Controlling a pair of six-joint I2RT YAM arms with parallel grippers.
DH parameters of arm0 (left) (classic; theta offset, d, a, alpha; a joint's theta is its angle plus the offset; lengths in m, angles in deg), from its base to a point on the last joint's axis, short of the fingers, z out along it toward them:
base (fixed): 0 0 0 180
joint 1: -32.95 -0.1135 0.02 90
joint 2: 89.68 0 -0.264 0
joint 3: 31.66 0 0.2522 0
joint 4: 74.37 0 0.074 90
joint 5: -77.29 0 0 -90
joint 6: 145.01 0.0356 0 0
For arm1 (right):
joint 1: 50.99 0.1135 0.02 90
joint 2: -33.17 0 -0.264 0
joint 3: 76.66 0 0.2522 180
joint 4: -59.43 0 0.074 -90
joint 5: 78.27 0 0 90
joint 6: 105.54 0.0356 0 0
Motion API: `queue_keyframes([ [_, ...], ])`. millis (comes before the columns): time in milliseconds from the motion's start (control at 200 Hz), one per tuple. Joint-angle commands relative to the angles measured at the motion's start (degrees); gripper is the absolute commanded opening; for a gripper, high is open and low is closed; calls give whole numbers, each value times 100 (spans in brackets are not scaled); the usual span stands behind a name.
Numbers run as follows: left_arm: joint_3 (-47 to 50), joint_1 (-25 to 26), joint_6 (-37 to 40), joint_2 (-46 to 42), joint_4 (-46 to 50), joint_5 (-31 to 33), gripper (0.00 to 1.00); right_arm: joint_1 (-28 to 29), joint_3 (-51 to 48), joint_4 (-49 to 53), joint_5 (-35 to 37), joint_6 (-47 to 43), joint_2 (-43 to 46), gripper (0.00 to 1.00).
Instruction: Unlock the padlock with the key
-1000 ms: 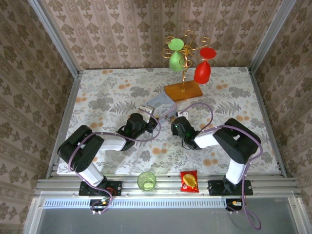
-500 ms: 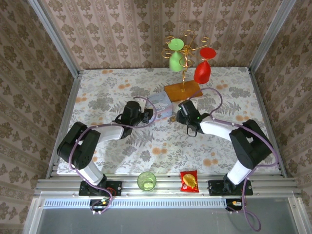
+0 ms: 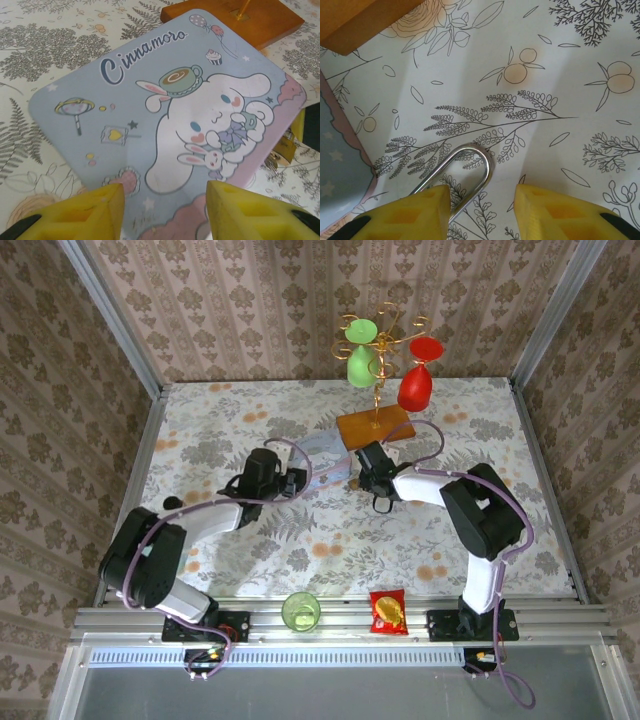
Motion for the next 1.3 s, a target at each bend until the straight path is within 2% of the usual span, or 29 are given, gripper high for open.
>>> queue_keyframes([
  [0, 289, -26, -185, -377, 195, -21, 47, -21, 7, -83, 52, 178, -336, 39],
  [105, 475, -26, -212, -643, 285, -27, 47, 115, 421, 481, 216, -3, -593, 37],
  [215, 587, -35, -175, -962, 489, 31, 47, 318, 1000, 1498, 602, -313, -882, 28],
  [370, 825, -43, -268, -1433, 570, 57, 48, 314, 679, 1684, 642, -575, -611, 18],
  [720, 1279, -46, -434, -2104, 647, 66, 48, 305, 670, 3340, 28, -2201, -87, 16],
  [860, 1440, -52, -485, -2253, 623, 118, 48, 281, 687, 3649, 730, -2643, -109, 13],
  [920, 1491, -52, -528, -2315, 615, 94, 48, 239, 785, 3886, 1085, -2809, -227, 8],
  [1045, 1584, -43, -569, -2439, 622, 57, 47, 133, 764, 3895, 1267, -3210, -242, 6],
  [1190, 1646, -28, -564, -2440, 574, 101, 47, -76, 299, 3141, 965, -3841, 138, 7],
  [1295, 1531, 95, -447, -2219, 675, 287, 49, -97, 63, 2705, 1094, -4401, 321, 8],
])
